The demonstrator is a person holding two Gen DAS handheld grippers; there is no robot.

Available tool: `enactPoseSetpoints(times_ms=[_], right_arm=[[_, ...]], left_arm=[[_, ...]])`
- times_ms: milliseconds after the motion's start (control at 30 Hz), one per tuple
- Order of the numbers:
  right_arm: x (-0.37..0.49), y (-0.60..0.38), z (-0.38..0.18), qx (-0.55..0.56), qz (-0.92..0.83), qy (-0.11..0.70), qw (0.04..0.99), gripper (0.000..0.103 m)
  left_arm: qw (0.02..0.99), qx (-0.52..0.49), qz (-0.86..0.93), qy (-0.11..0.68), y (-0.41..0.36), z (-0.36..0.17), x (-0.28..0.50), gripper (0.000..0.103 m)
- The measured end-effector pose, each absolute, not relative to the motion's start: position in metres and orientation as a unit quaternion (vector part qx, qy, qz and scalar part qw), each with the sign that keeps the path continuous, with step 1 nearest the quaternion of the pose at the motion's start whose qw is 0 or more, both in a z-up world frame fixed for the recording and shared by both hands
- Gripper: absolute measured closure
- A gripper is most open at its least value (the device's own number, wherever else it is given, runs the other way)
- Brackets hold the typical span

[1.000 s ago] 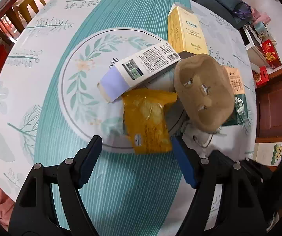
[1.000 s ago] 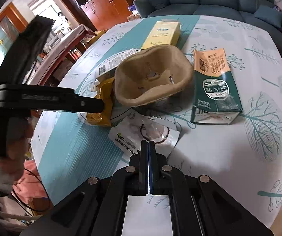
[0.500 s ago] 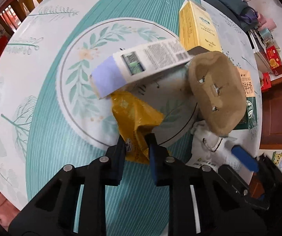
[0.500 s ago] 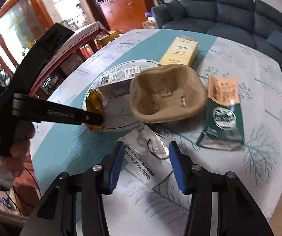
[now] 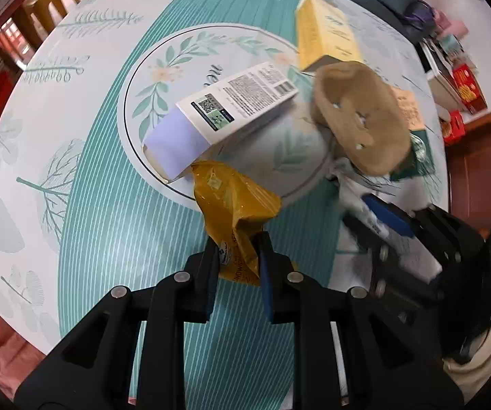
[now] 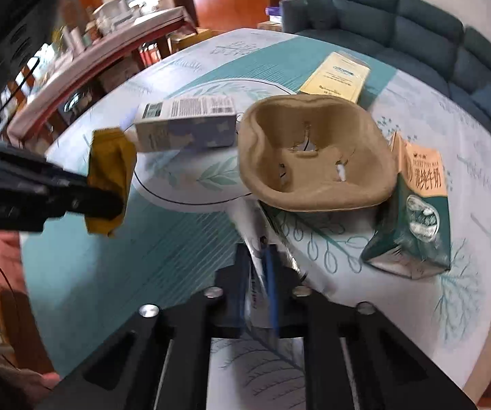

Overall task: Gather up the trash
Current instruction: 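Grasp the yellow bag with the left tool while the right tool grasps the white packet, then carry the yellow bag and white packet over the trash bin with both tools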

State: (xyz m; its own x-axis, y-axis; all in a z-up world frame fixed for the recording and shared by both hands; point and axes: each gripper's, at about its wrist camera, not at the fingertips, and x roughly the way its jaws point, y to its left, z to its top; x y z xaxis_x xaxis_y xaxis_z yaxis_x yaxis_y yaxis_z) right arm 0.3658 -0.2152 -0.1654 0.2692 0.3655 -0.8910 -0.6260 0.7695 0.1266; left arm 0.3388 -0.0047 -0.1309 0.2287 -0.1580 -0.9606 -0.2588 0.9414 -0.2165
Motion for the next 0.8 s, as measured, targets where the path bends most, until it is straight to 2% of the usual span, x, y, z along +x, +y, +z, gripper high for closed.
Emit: enactPoseSetpoints(times_ms=[367,667,800], right_arm=[[0.319,-0.228,-0.135,0.025,0.287,0.551,0.783,0.098],[0.229,-0.206,-0.121,0.110,0.211,0.558,0.795,0.098],[0.180,-0.186,-0.119,0.144,0.177,0.554,0.801,0.098]], left_arm=[[0.769,-0.169,-0.040,0.615,0.006,-0.098,0.301,0.086],[0.730,-0.155,-0.109,0.657,0.031,-0.125,0.248,0.086],[0.683,-0.143,-0.150,0.701,0.048,-0.149,0.222,0.086]])
